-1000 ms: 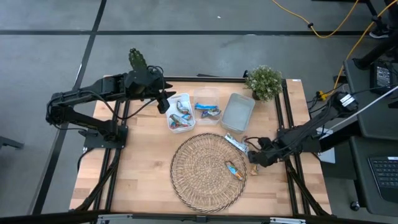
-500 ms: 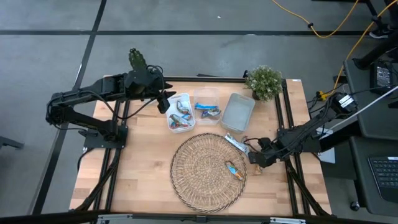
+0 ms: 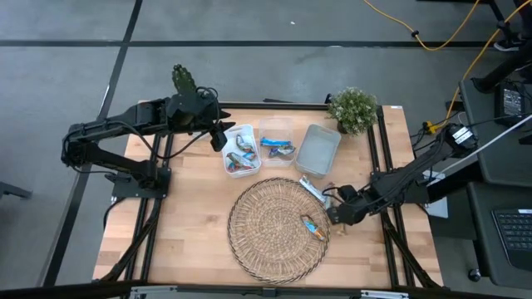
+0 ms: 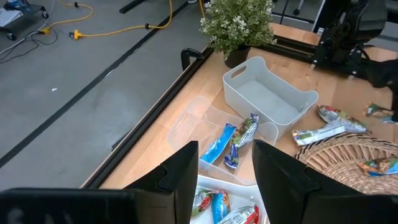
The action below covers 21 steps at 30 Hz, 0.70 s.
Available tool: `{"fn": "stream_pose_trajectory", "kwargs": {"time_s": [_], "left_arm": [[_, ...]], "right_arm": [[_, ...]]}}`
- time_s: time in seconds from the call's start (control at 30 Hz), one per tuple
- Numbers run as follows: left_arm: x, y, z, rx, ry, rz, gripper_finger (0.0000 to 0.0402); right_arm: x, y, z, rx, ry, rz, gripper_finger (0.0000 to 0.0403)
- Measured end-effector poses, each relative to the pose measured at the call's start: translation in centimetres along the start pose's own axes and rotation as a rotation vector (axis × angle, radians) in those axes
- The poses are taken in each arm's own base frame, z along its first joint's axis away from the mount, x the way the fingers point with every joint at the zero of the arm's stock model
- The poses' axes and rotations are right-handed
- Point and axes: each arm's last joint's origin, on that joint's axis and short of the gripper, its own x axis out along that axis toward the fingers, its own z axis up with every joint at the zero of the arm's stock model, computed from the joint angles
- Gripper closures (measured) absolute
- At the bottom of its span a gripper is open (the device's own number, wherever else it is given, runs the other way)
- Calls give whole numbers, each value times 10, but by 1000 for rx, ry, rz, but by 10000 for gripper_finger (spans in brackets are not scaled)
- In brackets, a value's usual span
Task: Pick and place Granola Bars by type
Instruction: Put the yellow granola bar into the gray bin
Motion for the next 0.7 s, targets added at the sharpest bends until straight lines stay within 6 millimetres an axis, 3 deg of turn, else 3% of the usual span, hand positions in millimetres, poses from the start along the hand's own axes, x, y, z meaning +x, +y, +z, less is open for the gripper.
{"fn": "stream_pose_trajectory", "kwargs": {"time_s": [0.13,0.27,0.53,0.7], "left_arm": [[0,0,0,4,0,0,258],[0,0,0,19,0,0,258],[0,0,0,29,1,0,258],[0,0,0,28,1,-2,258]], "right_arm": [[-24,12,-5,-57,-28,-40,363],[-58,33,-6,-171,-198,10,380],[-168,89,0,-585,-660,278,365],[-230,102,7,-797,-788,338,370]]}}
